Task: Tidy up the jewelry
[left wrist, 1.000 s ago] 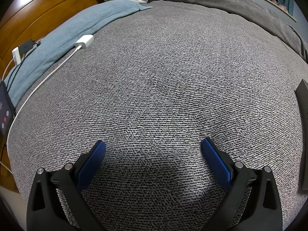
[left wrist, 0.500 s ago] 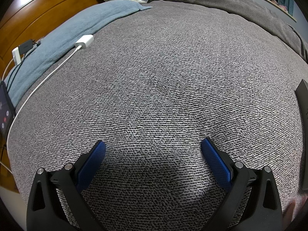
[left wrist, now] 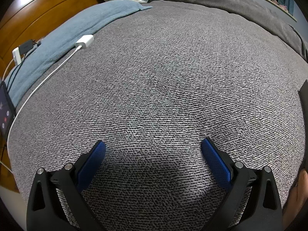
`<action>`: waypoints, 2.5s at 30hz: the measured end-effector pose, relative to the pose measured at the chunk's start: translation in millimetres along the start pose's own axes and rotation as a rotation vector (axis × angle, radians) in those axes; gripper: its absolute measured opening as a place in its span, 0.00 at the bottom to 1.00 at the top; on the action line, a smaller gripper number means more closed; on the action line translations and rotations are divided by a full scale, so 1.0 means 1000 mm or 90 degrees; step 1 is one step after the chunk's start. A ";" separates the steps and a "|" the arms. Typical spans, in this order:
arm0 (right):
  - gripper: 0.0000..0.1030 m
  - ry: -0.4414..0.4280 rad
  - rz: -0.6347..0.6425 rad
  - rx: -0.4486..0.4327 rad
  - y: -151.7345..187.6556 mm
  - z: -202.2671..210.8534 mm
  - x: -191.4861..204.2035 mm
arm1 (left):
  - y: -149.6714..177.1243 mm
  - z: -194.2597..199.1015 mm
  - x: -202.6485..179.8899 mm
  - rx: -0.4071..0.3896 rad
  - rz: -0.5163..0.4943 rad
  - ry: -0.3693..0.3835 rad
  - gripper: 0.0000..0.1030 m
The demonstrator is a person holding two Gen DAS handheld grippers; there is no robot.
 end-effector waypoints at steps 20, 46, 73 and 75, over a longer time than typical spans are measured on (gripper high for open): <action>0.95 -0.058 -0.033 -0.032 0.000 0.018 -0.024 | 0.000 0.000 0.002 0.001 0.002 0.003 0.96; 0.95 -0.258 0.004 -0.289 0.035 0.123 -0.036 | 0.064 0.162 -0.105 -0.161 -0.080 0.283 0.95; 0.95 -0.267 0.189 -0.130 0.099 0.124 0.062 | 0.140 0.174 -0.175 -0.184 -0.296 0.309 0.95; 0.95 -0.272 0.187 -0.126 0.099 0.124 0.062 | 0.141 0.173 -0.175 -0.188 -0.296 0.301 0.95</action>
Point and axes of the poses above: each gripper's, at about its wrist camera, not at the fingertips, and z roughly against the way its jaws point, x to its left, y to its underside, the point moved 6 cm from there along -z, roughly the way its jaws point, and after that the axes turned 3 degrees about y, right-handed, at the moved point
